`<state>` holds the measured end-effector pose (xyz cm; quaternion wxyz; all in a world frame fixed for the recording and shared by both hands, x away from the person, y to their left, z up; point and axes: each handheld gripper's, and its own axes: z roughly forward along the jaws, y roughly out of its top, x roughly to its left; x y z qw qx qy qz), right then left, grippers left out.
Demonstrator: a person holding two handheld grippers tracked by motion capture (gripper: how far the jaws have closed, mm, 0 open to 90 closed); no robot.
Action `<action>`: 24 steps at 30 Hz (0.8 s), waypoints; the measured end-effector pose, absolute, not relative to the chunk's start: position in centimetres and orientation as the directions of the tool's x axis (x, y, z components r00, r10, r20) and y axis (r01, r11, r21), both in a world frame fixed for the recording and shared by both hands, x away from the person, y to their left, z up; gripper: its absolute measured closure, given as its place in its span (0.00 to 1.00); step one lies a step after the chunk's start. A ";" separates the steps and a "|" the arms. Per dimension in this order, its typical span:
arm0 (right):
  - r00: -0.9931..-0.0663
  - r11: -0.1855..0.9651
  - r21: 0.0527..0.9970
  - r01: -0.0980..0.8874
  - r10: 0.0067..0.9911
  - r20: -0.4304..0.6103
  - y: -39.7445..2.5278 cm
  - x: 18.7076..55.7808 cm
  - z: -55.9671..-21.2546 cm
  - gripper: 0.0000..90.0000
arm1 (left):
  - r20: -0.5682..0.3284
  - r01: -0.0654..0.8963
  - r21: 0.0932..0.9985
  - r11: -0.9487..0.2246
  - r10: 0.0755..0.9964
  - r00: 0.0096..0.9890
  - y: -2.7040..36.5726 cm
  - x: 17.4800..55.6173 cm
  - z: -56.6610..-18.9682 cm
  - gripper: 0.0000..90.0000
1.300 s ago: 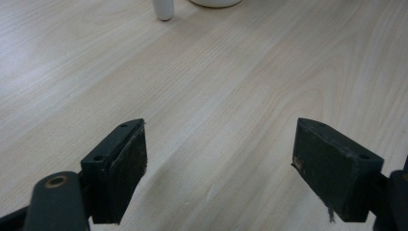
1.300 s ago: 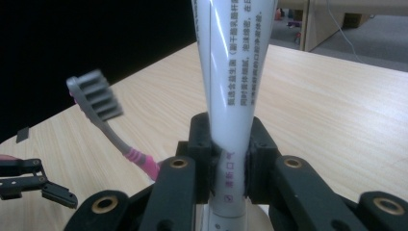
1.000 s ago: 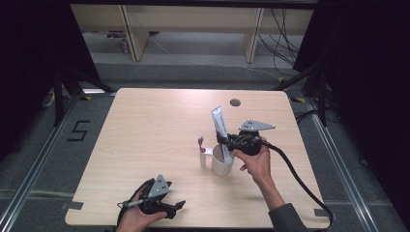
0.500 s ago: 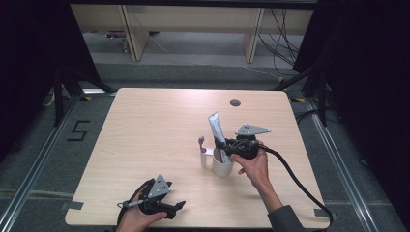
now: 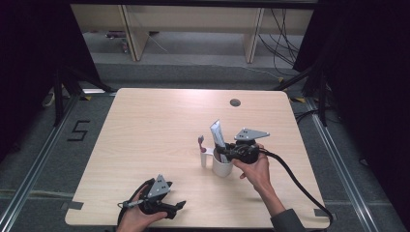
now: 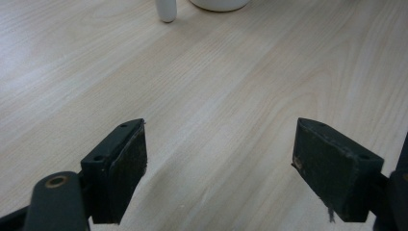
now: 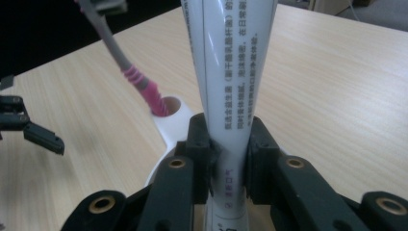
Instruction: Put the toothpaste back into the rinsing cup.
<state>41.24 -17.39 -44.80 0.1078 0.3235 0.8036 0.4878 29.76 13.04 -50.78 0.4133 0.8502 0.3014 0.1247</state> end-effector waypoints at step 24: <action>-0.762 0.290 0.856 0.428 0.626 0.169 -18.0 40.5 -45.0 0.69 | -0.040 0.410 0.785 -0.465 0.621 0.783 13.1 29.6 -50.7 0.21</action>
